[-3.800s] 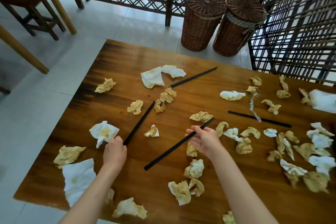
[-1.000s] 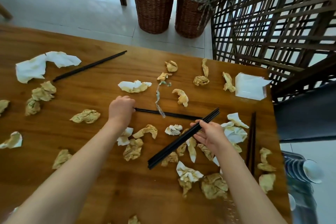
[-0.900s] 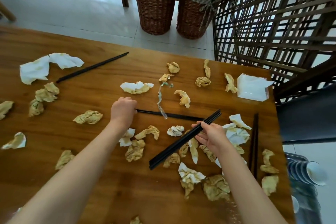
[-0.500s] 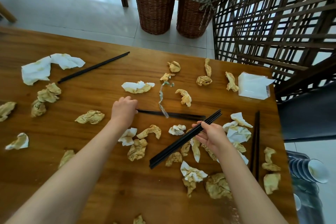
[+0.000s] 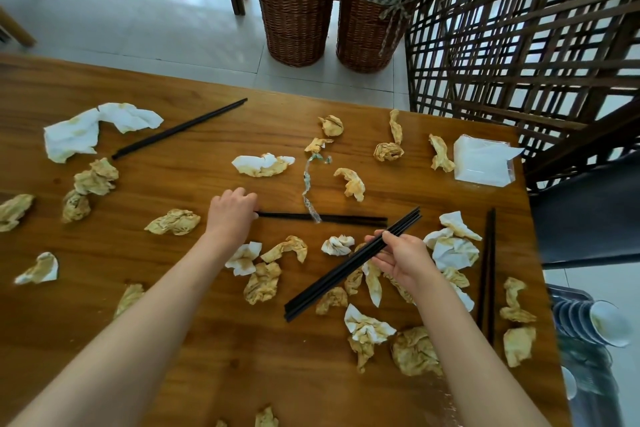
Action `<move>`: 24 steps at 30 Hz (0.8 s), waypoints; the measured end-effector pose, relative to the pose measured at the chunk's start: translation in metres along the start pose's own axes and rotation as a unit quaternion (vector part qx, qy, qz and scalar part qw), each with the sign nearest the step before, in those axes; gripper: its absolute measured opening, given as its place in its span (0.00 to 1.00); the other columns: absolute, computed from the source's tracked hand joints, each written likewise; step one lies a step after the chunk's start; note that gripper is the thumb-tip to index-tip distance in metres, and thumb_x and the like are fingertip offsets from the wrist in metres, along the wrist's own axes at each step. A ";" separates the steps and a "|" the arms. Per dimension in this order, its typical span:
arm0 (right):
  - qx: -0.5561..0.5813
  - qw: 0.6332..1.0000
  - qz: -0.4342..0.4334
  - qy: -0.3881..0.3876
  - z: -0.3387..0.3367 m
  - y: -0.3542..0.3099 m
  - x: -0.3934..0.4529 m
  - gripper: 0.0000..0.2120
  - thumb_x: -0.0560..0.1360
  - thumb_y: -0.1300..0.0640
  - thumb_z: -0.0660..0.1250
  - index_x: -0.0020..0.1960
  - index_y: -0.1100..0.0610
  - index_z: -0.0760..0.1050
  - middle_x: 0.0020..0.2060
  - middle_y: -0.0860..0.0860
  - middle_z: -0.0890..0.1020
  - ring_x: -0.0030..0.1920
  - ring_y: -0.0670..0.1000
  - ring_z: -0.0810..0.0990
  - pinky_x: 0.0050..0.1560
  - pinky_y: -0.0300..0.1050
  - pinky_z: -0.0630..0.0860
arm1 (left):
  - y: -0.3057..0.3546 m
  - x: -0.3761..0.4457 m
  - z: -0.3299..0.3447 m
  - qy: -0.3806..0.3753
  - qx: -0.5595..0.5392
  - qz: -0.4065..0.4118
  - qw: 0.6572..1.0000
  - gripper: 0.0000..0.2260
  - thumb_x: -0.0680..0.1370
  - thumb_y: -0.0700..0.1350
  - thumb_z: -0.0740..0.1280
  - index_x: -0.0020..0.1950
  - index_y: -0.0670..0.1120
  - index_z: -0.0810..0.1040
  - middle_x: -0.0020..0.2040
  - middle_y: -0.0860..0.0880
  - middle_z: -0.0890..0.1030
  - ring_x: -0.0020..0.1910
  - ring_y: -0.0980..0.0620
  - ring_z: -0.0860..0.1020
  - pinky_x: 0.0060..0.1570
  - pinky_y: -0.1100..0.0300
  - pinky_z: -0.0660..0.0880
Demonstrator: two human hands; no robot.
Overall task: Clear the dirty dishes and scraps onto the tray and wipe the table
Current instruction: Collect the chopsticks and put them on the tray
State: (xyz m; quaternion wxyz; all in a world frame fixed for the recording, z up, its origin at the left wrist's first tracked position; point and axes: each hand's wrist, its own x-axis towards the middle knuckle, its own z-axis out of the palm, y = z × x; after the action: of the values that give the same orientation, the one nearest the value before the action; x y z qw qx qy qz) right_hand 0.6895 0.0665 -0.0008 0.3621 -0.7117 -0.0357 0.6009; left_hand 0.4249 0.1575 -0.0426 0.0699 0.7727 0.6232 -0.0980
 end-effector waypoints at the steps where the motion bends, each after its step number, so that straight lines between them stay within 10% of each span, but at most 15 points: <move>1: -0.001 1.000 -0.001 0.000 0.000 0.000 0.000 0.08 0.80 0.60 0.58 0.51 0.61 0.75 0.45 0.57 0.83 0.44 0.54 0.83 0.39 0.46 0.80 | -0.001 -0.001 0.000 0.002 0.001 0.001 1.000 0.06 0.77 0.46 0.65 0.53 0.48 0.76 0.47 0.49 0.76 0.47 0.50 0.74 0.44 0.58 0.69; 16: 0.005 1.000 0.001 0.005 -0.007 -0.002 -0.001 0.08 0.80 0.60 0.58 0.51 0.61 0.75 0.44 0.57 0.83 0.42 0.53 0.83 0.31 0.42 0.78 | 0.014 -0.001 -0.007 0.051 0.021 -0.027 0.998 0.14 0.74 0.49 0.69 0.59 0.50 0.73 0.53 0.48 0.77 0.53 0.48 0.75 0.53 0.54 0.70; 24: 0.013 1.000 0.005 0.001 -0.019 -0.003 0.007 0.08 0.80 0.60 0.57 0.50 0.61 0.75 0.45 0.58 0.83 0.44 0.54 0.83 0.37 0.44 0.78 | 0.098 0.001 -0.009 0.060 -0.075 0.170 0.981 0.16 0.75 0.50 0.68 0.62 0.52 0.76 0.59 0.51 0.77 0.59 0.50 0.72 0.62 0.52 0.65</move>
State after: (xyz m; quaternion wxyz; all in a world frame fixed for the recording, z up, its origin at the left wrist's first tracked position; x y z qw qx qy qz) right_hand 0.7098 0.0632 -0.0047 0.3685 -0.7074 -0.0237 0.6026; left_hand 0.5214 0.1397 -0.0356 0.1062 0.8646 0.4910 0.0089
